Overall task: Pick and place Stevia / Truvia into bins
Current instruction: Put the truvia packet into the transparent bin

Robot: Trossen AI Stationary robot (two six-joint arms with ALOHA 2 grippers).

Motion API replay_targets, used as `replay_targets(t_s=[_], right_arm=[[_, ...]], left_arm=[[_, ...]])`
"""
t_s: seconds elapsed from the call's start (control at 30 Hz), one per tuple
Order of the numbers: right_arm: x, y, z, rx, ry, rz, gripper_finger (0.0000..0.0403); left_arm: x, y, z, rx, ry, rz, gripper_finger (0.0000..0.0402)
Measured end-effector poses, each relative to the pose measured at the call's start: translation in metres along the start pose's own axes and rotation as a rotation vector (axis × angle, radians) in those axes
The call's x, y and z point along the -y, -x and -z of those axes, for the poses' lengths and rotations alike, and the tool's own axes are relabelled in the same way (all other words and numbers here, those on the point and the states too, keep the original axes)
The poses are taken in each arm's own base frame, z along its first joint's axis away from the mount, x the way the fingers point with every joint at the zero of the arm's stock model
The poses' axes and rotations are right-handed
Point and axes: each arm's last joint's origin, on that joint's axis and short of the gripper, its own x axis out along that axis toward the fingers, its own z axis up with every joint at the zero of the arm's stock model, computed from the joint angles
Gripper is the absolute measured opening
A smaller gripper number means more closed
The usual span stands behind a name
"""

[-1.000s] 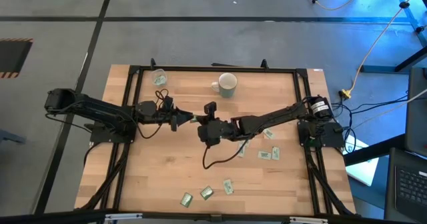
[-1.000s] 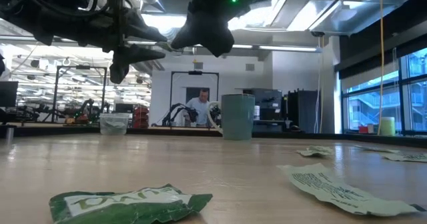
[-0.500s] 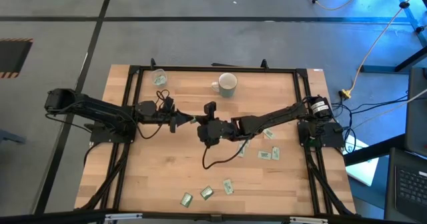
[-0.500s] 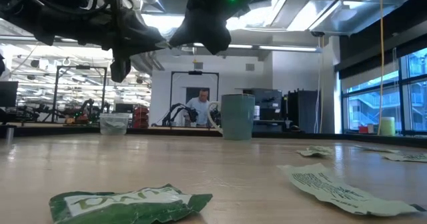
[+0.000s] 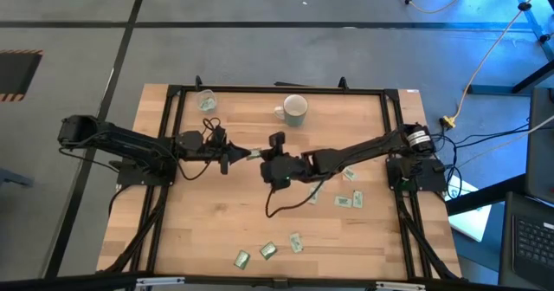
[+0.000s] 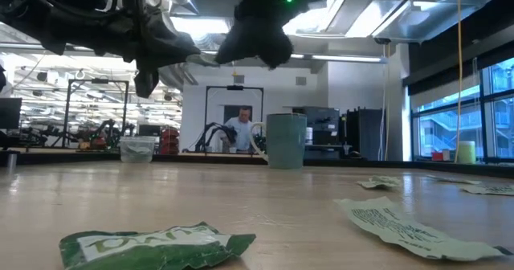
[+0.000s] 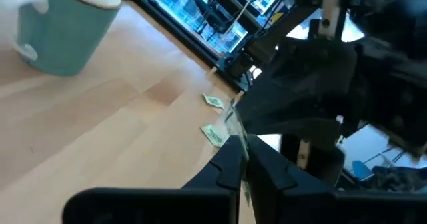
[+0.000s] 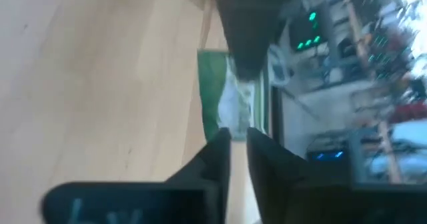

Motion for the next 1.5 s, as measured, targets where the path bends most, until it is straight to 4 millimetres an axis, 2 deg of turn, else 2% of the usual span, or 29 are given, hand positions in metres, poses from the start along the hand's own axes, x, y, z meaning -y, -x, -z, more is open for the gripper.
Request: replay_targets(t_s=[0.2, 0.4, 0.57, 0.7, 0.83, 1.0, 1.2, 1.5], right_arm=[[0.013, 0.026, 0.021, -0.137, -0.178, -0.110, 0.0104], [0.010, 0.038, 0.057, -0.080, -0.304, -0.232, 0.0112], [0.001, 0.036, 0.089, 0.000, -0.391, -0.190, 0.0112], [-0.005, 0.034, 0.108, 0.035, -0.431, -0.155, 0.0113], [-0.007, 0.030, 0.117, 0.045, -0.441, -0.141, 0.0113], [-0.005, 0.028, 0.118, 0.052, -0.435, -0.128, 0.0113], [-0.003, 0.028, 0.118, 0.058, -0.439, -0.122, 0.0113], [-0.003, 0.028, 0.118, 0.060, -0.439, -0.121, 0.0113]], left_arm=[[-0.008, 0.000, -0.005, 0.016, -0.021, -0.045, 0.0007], [-0.017, -0.004, -0.015, -0.028, -0.154, -0.171, 0.0005], [-0.017, -0.009, -0.040, -0.114, -0.280, -0.420, 0.0005], [-0.018, -0.001, -0.067, -0.164, -0.388, -0.756, 0.0004], [-0.018, 0.013, -0.093, -0.159, -0.468, -1.066, 0.0004], [-0.029, 0.022, -0.112, -0.180, -0.492, -1.220, 0.0004], [-0.062, 0.024, -0.116, -0.296, -0.468, -1.390, 0.0004], [-0.106, 0.011, -0.108, -0.472, -0.479, -1.556, 0.0004]])
